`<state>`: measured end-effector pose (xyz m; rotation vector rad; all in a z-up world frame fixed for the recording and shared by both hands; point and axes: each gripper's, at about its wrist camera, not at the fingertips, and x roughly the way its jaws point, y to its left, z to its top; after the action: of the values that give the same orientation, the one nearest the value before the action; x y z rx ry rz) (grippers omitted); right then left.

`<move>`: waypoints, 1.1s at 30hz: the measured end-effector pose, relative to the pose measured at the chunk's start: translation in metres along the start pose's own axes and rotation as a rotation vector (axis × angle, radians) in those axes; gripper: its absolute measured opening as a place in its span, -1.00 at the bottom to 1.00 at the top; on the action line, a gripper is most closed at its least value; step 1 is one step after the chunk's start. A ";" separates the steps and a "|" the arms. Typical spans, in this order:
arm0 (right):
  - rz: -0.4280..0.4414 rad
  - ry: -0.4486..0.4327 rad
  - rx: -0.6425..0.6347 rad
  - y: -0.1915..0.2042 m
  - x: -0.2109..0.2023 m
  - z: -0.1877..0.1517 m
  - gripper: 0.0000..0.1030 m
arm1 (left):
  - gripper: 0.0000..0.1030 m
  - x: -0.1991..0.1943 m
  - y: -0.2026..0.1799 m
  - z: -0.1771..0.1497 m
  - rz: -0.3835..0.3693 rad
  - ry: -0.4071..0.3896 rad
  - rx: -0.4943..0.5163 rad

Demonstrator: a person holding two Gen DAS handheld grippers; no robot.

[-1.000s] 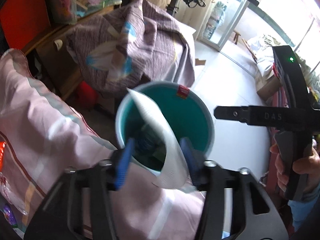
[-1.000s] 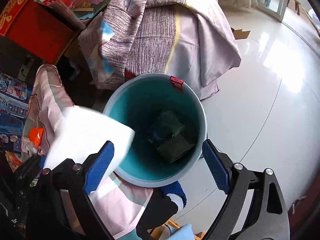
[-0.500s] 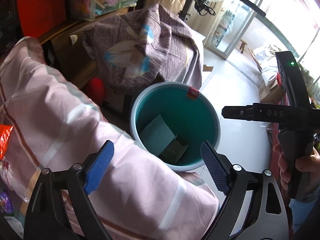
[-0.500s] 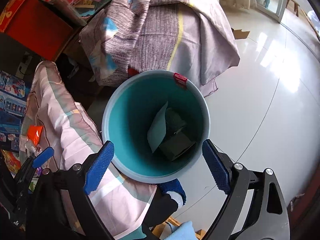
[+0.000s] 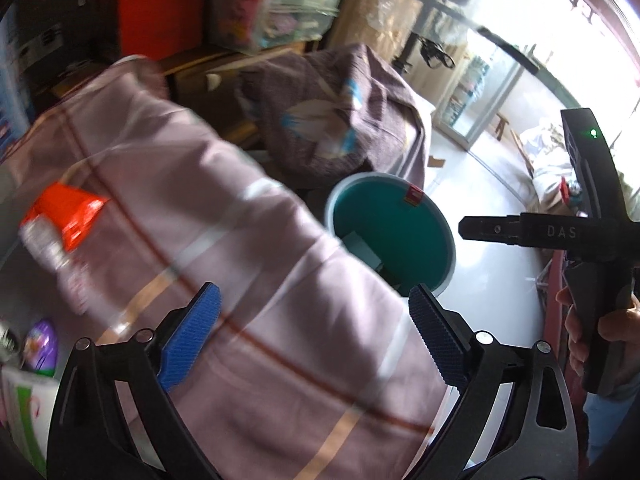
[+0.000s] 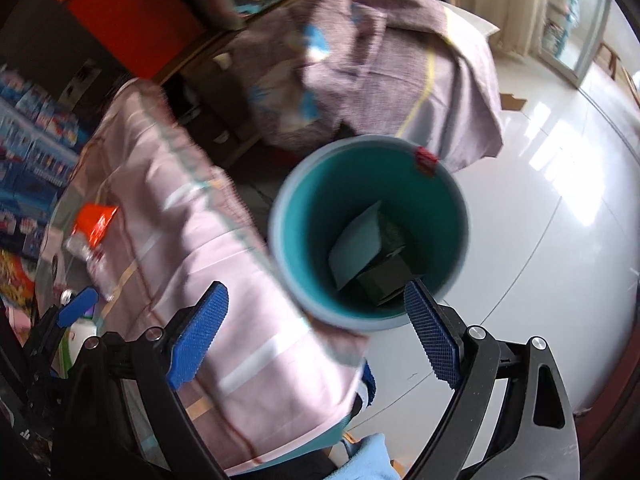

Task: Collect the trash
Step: 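Move both tools back over the table toward the remaining trash, then grasp the white medicine box with the left tool while the right tool grasps the pink paper roll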

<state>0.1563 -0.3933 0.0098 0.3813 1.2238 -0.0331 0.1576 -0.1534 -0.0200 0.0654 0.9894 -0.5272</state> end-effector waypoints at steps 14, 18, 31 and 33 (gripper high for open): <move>0.080 0.086 -0.312 0.165 0.014 -0.058 0.66 | 0.87 -0.110 0.123 -0.089 0.159 -0.081 -0.174; 0.085 0.116 -0.370 0.197 0.022 -0.077 0.66 | 0.88 -0.144 0.158 -0.118 0.238 -0.094 -0.209; 0.069 0.224 -0.436 0.239 0.057 -0.112 0.66 | 0.73 -0.142 0.212 -0.163 0.317 -0.010 -0.251; 0.060 0.230 -0.444 0.241 0.058 -0.113 0.66 | 0.68 -0.137 0.211 -0.164 0.311 0.005 -0.235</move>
<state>0.1287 -0.1229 -0.0118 0.0324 1.4026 0.3376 0.0662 0.1315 -0.0392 0.0105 1.0176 -0.1244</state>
